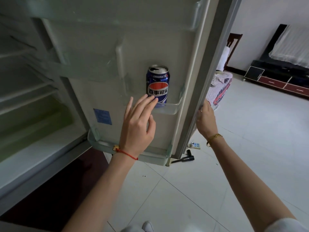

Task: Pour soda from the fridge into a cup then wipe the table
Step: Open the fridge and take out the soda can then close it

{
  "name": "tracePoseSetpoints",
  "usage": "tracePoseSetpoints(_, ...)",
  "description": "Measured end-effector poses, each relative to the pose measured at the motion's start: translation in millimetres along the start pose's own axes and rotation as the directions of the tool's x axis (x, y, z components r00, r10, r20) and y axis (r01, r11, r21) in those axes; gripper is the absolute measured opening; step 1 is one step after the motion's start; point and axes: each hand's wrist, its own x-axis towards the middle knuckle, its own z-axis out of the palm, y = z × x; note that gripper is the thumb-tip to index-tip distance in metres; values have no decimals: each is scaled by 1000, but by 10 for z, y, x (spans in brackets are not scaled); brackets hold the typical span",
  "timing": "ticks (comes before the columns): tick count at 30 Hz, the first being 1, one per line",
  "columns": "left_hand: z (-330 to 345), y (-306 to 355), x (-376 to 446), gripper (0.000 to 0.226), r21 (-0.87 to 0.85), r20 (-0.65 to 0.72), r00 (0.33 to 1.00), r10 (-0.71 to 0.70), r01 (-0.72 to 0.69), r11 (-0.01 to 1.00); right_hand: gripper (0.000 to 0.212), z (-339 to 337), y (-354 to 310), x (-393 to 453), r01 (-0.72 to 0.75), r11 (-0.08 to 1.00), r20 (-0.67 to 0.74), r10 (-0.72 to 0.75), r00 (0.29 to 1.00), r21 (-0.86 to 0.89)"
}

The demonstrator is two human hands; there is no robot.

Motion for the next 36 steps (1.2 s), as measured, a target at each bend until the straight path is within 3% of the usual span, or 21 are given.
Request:
tracePoseSetpoints(6, 201, -106, 242, 42, -14, -21, 1000, -2, 2, 1000, 43, 71, 101, 365, 37, 999, -2, -37, 999, 17)
tracePoseSetpoints(10, 296, -162, 486, 40, -31, -64, 994, -85, 83, 996, 43, 141, 140, 577, 29, 999, 11, -29, 1000, 46)
tracePoseSetpoints(16, 439, -145, 948, 67, -36, -45, 938, -343, 342, 939, 44, 229, 243, 843, -1, 995, 95, -8, 995, 99)
tracePoseSetpoints(21, 628, -154, 1212, 88, -90, 93, 853, -514, 521, 849, 40, 216, 262, 994, 56, 983, 118, -77, 990, 174)
tracePoseSetpoints(26, 736, -158, 1339, 77, -83, 95, 806, -584, 591, 802, 39, 248, 360, 1112, 101, 964, 147, -140, 979, 247)
tracePoseSetpoints(31, 780, -113, 1419, 59, -71, 95, 761, -641, 648, 759, 22, 297, 421, 1173, 91, 953, 166, -144, 975, 290)
tracePoseSetpoints(36, 795, -53, 1430, 59, -103, 45, 739, -672, 672, 733, 15, 318, 466, 1206, 119, 947, 151, -170, 974, 298)
